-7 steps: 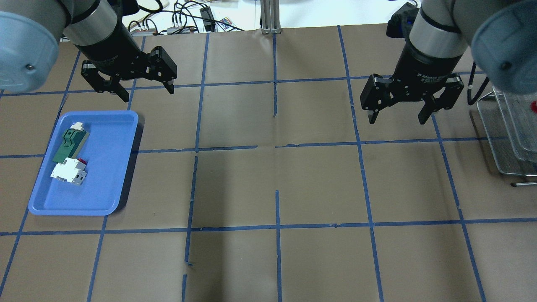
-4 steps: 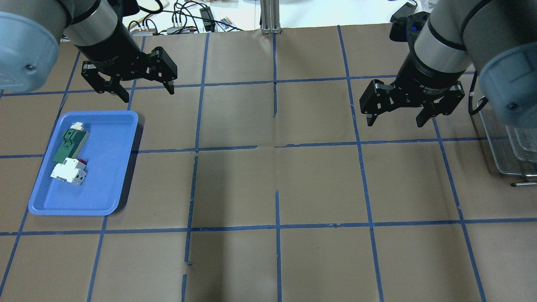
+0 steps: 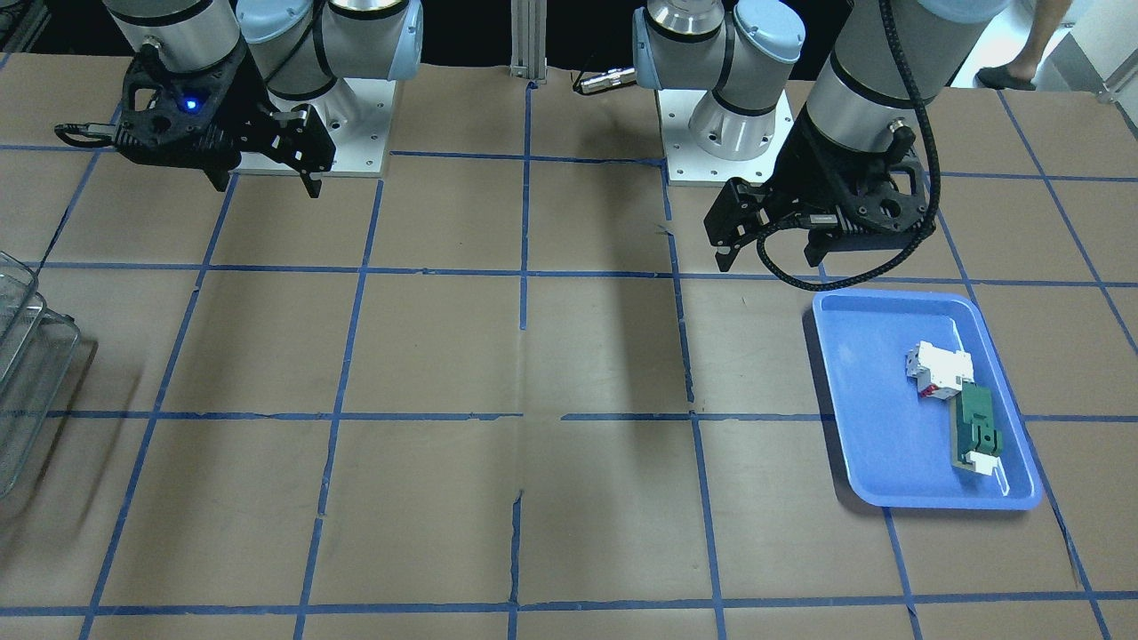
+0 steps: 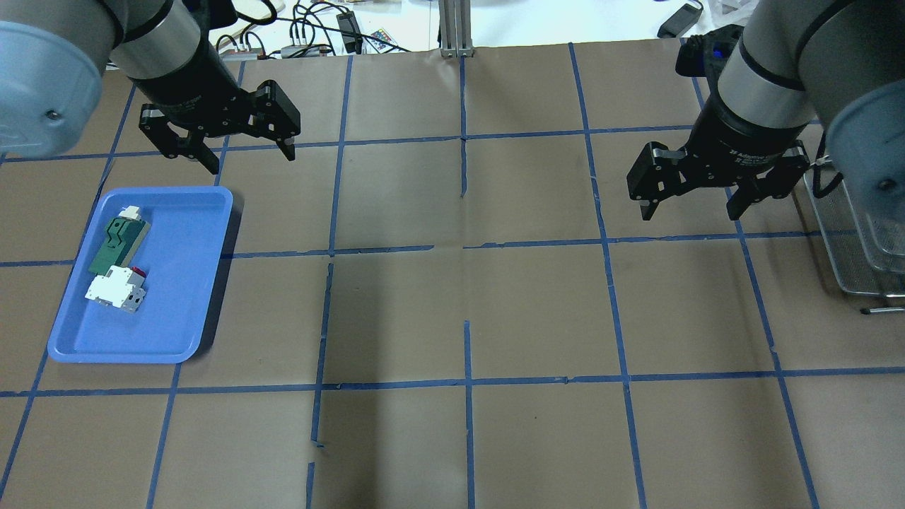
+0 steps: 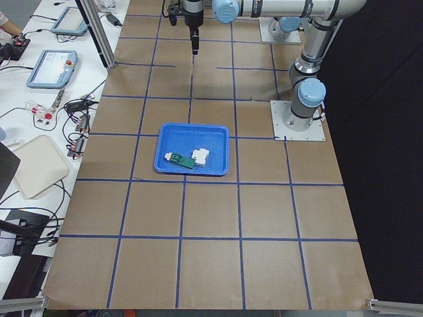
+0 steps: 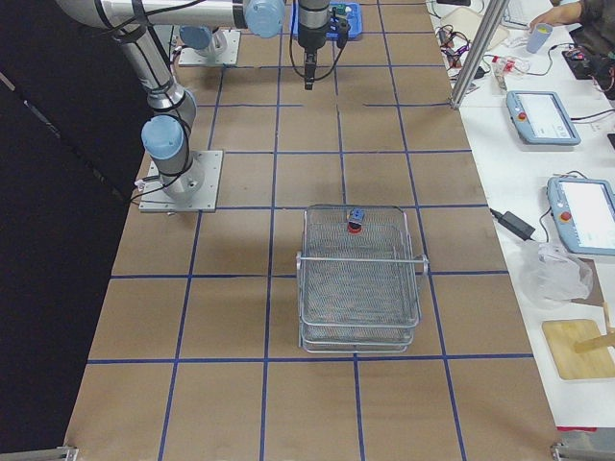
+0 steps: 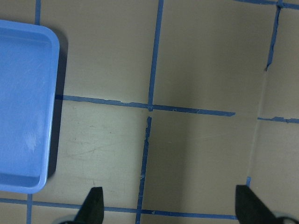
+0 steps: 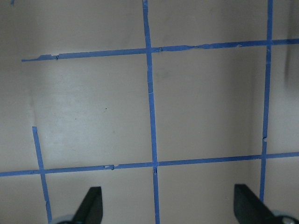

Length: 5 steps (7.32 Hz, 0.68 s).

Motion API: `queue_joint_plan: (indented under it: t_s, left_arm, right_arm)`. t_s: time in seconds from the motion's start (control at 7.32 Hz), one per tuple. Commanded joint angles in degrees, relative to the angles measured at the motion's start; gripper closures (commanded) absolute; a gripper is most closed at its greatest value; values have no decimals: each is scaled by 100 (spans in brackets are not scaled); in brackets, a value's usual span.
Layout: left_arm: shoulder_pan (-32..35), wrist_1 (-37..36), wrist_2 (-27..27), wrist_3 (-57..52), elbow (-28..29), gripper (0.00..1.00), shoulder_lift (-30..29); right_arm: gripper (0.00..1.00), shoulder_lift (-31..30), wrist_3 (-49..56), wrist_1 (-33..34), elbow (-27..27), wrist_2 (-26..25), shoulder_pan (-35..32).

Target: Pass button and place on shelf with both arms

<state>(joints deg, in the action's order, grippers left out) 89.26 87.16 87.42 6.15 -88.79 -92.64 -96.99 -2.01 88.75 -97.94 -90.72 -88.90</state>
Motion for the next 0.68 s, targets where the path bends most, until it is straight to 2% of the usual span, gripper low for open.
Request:
queue_joint_plan:
  t_s: [0.0, 0.55]
  left_arm:
    - [21, 3, 3, 0, -7, 0, 0]
    - [22, 3, -5, 0, -7, 0, 0]
  right_arm:
    - [0, 4, -1, 11, -5, -8, 13]
    - [0, -5, -1, 11, -5, -43, 13]
